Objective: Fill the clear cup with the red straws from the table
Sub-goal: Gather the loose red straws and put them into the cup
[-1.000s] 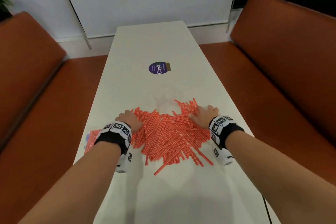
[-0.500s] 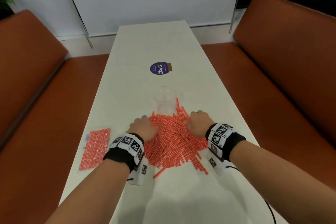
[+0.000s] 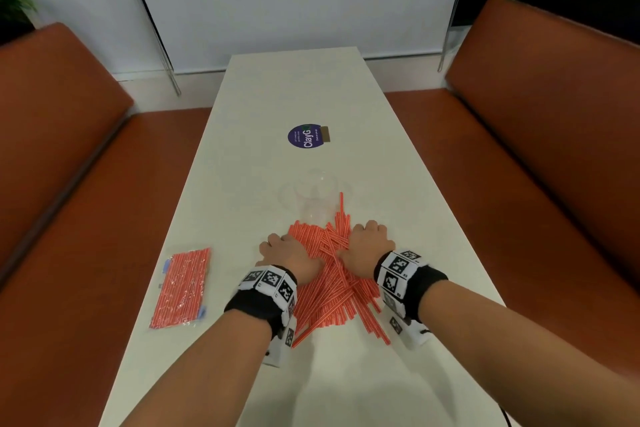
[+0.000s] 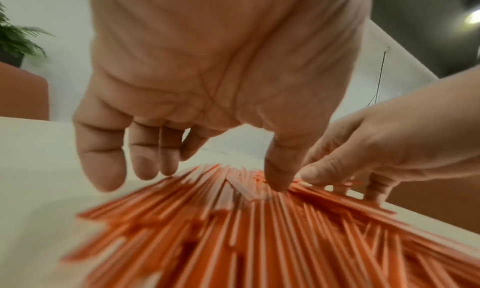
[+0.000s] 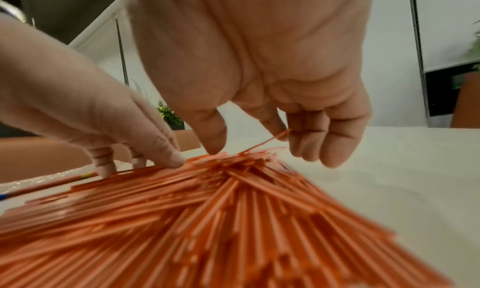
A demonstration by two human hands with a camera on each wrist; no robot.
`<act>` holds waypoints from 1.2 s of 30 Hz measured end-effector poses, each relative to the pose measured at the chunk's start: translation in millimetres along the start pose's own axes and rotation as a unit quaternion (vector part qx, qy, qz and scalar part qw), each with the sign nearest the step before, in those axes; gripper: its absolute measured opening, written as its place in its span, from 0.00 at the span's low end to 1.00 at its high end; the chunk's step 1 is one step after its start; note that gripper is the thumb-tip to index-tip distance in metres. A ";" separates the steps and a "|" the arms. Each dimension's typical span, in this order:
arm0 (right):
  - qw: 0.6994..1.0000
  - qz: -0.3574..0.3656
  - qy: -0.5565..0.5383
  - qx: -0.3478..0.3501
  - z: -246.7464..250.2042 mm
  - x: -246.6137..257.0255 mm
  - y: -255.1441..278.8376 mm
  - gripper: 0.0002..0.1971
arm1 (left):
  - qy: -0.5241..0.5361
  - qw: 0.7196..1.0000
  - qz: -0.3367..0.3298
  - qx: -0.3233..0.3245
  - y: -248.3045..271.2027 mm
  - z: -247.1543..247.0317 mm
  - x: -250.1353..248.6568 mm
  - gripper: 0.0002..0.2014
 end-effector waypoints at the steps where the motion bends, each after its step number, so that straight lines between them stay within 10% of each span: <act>1: 1.000 -0.005 0.008 0.004 0.8 -2.7 0.8 0.33 | -0.007 1.000 0.005 0.001 0.1 -0.9 0.9 0.43; 12: 0.996 -0.087 -0.013 0.023 -21.4 21.1 -15.6 0.19 | 0.008 0.999 0.052 0.007 -6.8 -11.7 -19.9 0.25; 36: 0.998 -0.058 0.013 -0.016 -21.4 6.1 -15.5 0.14 | 0.222 0.972 0.070 0.030 -10.8 14.5 12.0 0.21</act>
Point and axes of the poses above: each hand's wrist, its own y-axis away from the middle knuckle, its own z-axis out of the back of the hand, x = y × z, the point moved 2 cm from there along -y, towards the middle knuckle, and after that the axes turned 4 degrees about -x, right-handed, at the moved point
